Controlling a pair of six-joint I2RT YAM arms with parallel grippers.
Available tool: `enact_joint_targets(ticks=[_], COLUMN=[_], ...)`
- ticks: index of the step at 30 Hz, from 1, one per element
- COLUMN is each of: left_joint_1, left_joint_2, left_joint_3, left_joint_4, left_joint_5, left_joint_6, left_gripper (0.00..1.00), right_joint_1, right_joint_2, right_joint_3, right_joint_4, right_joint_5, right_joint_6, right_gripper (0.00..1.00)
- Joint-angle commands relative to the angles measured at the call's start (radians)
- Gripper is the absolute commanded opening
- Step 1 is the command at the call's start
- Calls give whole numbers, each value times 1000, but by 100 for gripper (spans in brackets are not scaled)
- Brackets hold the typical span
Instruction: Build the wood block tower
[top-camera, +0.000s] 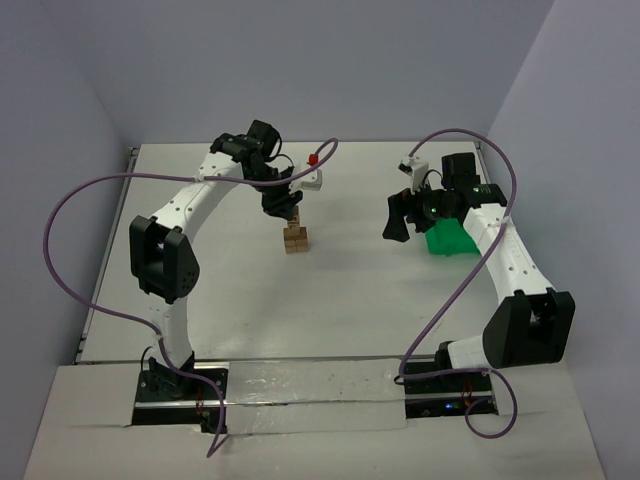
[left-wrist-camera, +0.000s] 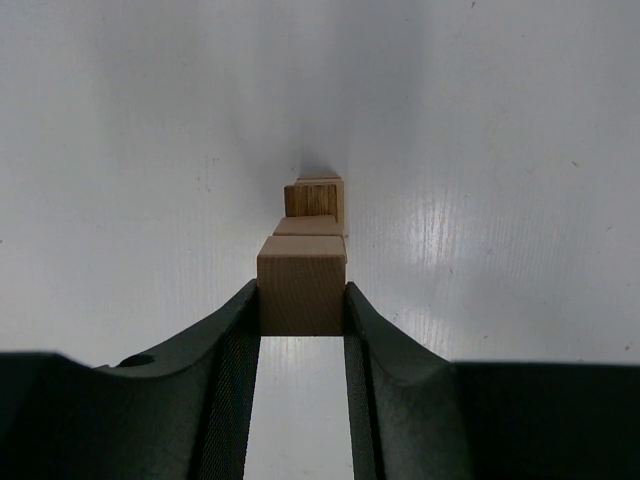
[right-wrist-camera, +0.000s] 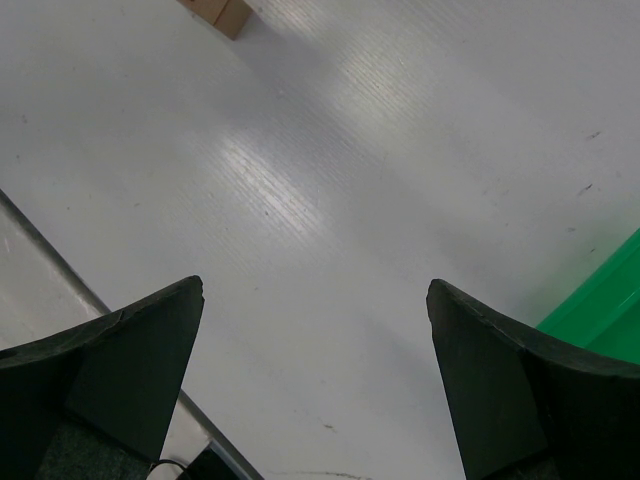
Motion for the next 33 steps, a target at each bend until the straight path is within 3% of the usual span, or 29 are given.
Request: enact_joint_targets(ticks=[1, 13, 28, 33], left_joint_1=[-6, -7, -7, -9], left_joint_2=[1, 11, 22, 9], left_joint_3=[14, 8, 3, 22], left_joint_4=[7, 9, 9, 7], left_joint_5=[10, 5, 2, 8], left_joint_6=[-5, -6, -6, -8], left_gripper=[31, 37, 51, 62], right_joint_1=[6, 6, 6, 7], right_joint_2=[5, 9, 16, 12], right_joint_3=[40, 48, 54, 52], right_joint_4=[-3, -3, -7, -7], right_joint_5=[-5, -5, -10, -9], right_joint_6=[-2, 0, -2, 0], right_gripper=[100, 100, 100, 100])
